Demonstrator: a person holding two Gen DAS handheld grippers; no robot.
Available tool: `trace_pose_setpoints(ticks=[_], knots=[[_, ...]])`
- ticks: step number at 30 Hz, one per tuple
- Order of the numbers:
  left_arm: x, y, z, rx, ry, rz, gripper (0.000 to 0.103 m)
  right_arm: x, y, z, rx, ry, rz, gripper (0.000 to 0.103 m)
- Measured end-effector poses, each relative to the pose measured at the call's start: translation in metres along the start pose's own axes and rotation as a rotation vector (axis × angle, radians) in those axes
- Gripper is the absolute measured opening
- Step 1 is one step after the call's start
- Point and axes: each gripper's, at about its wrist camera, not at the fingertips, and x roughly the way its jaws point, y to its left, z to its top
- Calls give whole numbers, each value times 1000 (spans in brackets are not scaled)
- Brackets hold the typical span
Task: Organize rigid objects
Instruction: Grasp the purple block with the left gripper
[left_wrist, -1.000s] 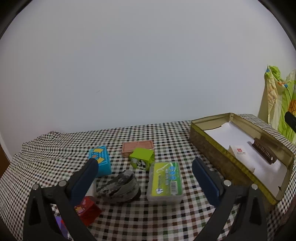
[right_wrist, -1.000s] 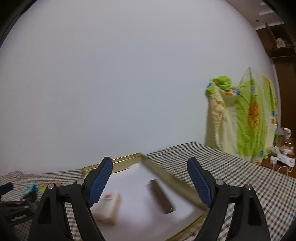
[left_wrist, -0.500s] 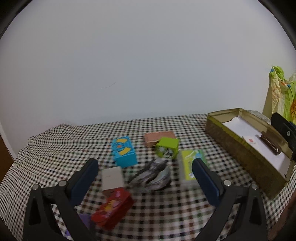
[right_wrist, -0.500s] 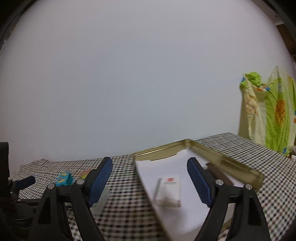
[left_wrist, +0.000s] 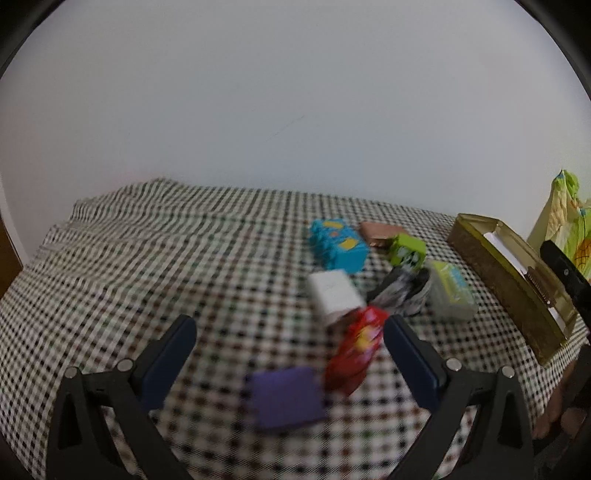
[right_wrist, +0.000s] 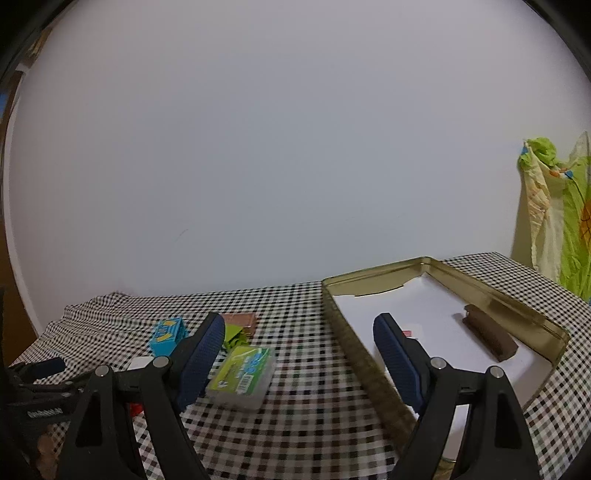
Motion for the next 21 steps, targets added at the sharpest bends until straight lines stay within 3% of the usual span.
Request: trace_pose_setpoints(ticks=[3,12,16,20,21], knots=[[1,9,-7,17,61,-10,102,0,4,-1,-16,10,27,84],[20,5,-14,62,179,56,101,2,17,-2,-62,30,81,85],[36,8,-16,58,260,87,89,1,19,-3,-74,32,94,85],[33,9,-18,54,251,72,83,2,19,-4,-73,44,100,85],[32,8,-18,60,246,66,73,2,18,-4,-72,48,101,85]])
